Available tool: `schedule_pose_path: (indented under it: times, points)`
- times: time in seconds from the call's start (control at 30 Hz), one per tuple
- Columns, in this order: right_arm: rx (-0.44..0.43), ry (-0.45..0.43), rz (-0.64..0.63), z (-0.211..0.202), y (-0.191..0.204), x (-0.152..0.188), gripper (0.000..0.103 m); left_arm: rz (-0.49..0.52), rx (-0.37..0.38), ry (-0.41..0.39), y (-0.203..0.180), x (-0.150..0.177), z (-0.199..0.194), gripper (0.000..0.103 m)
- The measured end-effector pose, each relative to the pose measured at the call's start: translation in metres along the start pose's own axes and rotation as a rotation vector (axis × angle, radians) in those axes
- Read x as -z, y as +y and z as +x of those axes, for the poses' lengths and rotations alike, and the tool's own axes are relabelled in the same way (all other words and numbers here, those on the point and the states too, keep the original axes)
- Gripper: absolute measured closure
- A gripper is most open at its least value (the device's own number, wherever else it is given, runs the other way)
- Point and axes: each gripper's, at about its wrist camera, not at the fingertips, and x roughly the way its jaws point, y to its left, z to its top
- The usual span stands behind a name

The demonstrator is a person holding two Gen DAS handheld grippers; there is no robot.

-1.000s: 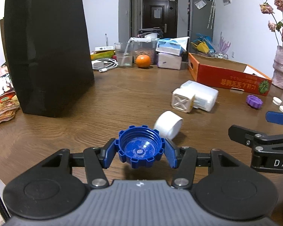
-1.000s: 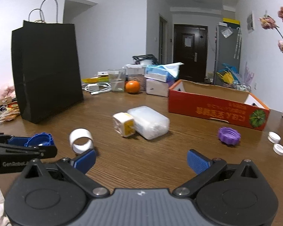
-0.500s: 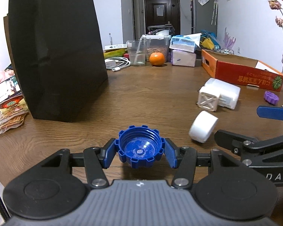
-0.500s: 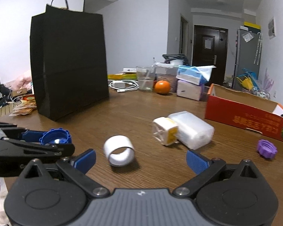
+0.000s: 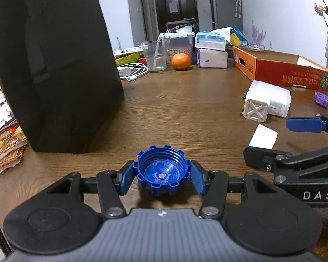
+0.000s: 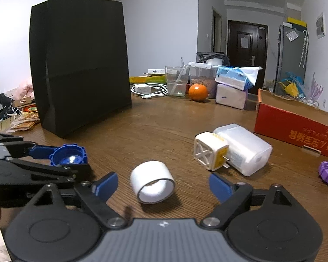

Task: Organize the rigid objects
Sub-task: 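Carry the blue cap with the left tool while the right tool approaches the white tape roll, then close the right tool on the white tape roll and lift it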

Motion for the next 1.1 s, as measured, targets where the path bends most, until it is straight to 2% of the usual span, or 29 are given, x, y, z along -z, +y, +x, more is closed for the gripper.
schedule_pose_path:
  times: [0.2, 0.3, 0.37, 0.57, 1.1]
  points:
    - [-0.021, 0.016, 0.023, 0.010, 0.001, -0.004, 0.029, 0.035, 0.018, 0.021, -0.001, -0.003, 0.012, 0.048]
    - [-0.026, 0.033, 0.031, 0.014, 0.001, -0.005, 0.040, 0.041, 0.023, 0.026, -0.001, -0.005, 0.017, 0.048]
    - [-0.036, 0.048, 0.038, 0.017, 0.001, -0.005, 0.057, 0.043, 0.028, 0.027, -0.001, -0.006, 0.018, 0.048]
    - [-0.025, 0.052, 0.044, 0.019, 0.000, -0.006, 0.057, 0.052, 0.032, 0.026, -0.004, -0.009, 0.020, 0.048]
    - [-0.021, -0.005, 0.058, 0.003, -0.012, -0.012, 0.057, 0.058, 0.025, -0.001, -0.021, -0.027, 0.007, 0.048]
